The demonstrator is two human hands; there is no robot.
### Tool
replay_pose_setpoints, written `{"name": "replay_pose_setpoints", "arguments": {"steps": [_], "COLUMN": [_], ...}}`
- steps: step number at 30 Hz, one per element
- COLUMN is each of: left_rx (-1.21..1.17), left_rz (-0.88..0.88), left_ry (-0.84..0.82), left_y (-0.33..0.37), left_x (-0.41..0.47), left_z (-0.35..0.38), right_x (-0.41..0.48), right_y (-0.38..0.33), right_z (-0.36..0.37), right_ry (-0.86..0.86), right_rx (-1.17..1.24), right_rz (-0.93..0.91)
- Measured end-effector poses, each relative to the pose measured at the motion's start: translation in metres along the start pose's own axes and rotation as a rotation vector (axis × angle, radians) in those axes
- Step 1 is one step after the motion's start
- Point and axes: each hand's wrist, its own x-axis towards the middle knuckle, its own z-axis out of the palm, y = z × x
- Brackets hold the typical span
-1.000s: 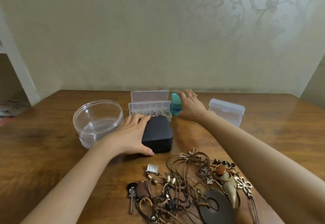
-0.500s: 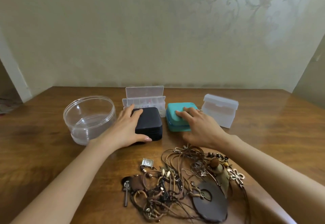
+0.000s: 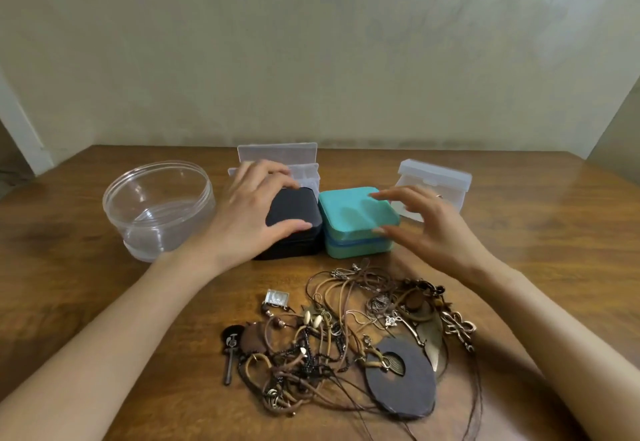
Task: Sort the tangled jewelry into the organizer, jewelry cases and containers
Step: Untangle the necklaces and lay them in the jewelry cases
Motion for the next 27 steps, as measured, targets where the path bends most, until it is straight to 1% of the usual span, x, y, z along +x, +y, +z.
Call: {"name": "replay_pose_setpoints", "arguments": {"steps": [1, 2, 3, 4, 5, 6, 8, 10, 12, 15, 18, 21, 24, 27], "left_rx": [-0.088, -0.195, -0.274, -0.305, -0.302, -0.288, -0.24, -0.191, -0.131, -0.07, -0.017, 0.078, 0.102, 0.065], "left_rz": [0.018, 0.02, 0.011, 0.003, 0.012, 0.021, 0.02, -0.028, -0.072, -0.137, -0.159, -0.119, -0.09, -0.075], "left_ry": [-0.007, -0.088, -0.241, -0.416, -0.558, -0.652, -0.732, -0.803, -0.81, -0.758, -0.829, -0.897, -0.888, -0.873], "left_y": [0.008, 0.016, 0.023, 0.029, 0.033, 0.033, 0.03, 0.026, 0.019, 0.009, 0.008, 0.012, 0.013, 0.013], "left_x": [-0.001, -0.002, -0.004, -0.006, -0.007, -0.009, -0.01, -0.011, -0.011, -0.01, -0.011, -0.012, -0.011, -0.011], "left_z": [-0.006, -0.013, -0.017, -0.02, -0.022, -0.022, -0.023, -0.026, -0.03, -0.033, -0.028, -0.019, -0.012, -0.009], "right_x": [0.0, 0.0, 0.0, -0.002, -0.004, -0.008, -0.017, -0.023, -0.025, -0.025, -0.027, -0.027, -0.027, -0.025], "right_y": [-0.003, -0.007, -0.013, -0.02, -0.028, -0.036, -0.048, -0.055, -0.055, -0.053, -0.049, -0.047, -0.047, -0.044], "right_z": [-0.006, -0.013, -0.018, -0.022, -0.023, -0.021, -0.01, 0.004, 0.016, 0.026, 0.032, 0.032, 0.03, 0.027], "right_ry": [0.05, 0.061, 0.014, -0.092, -0.235, -0.373, -0.561, -0.615, -0.546, -0.404, -0.357, -0.313, -0.293, -0.276], "right_rx": [0.015, 0.044, 0.1, 0.181, 0.268, 0.345, 0.436, 0.426, 0.317, 0.148, 0.034, 0.004, 0.001, 0.024], "right_rz": [0.007, 0.014, 0.021, 0.027, 0.027, 0.023, 0.003, -0.057, -0.119, -0.134, -0.123, -0.128, -0.135, -0.13]}}
